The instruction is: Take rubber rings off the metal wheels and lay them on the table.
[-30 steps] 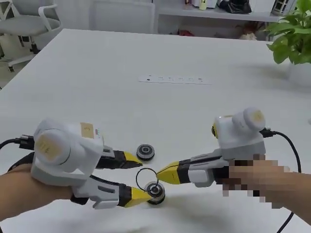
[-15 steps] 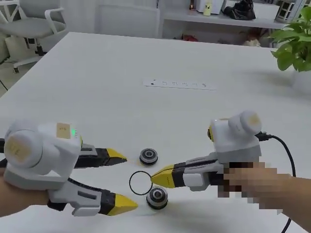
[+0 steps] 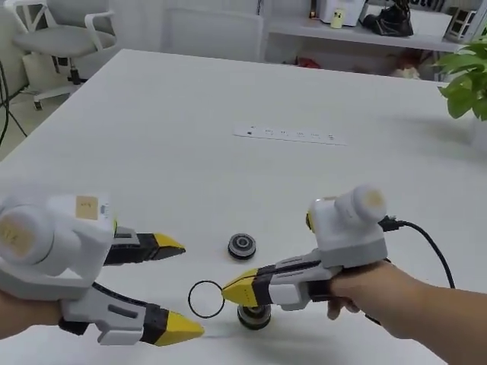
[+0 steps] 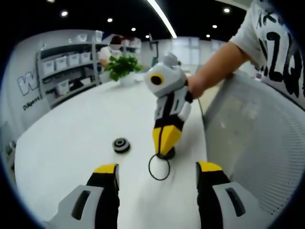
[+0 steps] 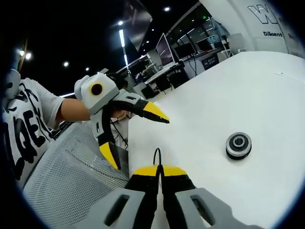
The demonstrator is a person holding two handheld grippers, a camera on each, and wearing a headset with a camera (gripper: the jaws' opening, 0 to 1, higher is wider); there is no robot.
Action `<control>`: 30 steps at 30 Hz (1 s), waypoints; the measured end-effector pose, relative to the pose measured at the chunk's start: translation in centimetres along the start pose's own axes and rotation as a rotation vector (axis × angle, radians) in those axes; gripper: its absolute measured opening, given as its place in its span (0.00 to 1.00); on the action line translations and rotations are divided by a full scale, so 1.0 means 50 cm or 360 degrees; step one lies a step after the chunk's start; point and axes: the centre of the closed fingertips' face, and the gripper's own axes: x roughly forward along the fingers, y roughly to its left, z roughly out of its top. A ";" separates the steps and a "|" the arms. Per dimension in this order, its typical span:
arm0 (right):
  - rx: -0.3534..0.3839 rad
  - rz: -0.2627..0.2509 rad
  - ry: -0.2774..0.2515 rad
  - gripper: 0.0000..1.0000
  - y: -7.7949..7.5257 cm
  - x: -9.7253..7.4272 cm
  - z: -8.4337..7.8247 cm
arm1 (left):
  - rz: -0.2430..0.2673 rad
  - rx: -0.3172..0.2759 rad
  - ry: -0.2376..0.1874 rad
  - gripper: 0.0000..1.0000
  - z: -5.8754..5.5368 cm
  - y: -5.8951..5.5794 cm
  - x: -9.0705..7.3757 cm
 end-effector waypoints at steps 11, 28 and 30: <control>-0.0055 -0.0032 0.0067 0.00 -0.007 0.026 -0.026 | 0.0023 -0.0013 0.0022 0.67 -0.016 0.003 -0.010; -0.0278 -0.0138 0.0136 0.06 -0.027 0.032 -0.037 | 0.0001 -0.0019 0.0054 0.67 -0.026 -0.003 -0.005; -0.0284 -0.0135 0.0138 0.09 -0.026 0.031 -0.038 | -0.0002 -0.0018 0.0052 0.67 -0.024 -0.003 -0.003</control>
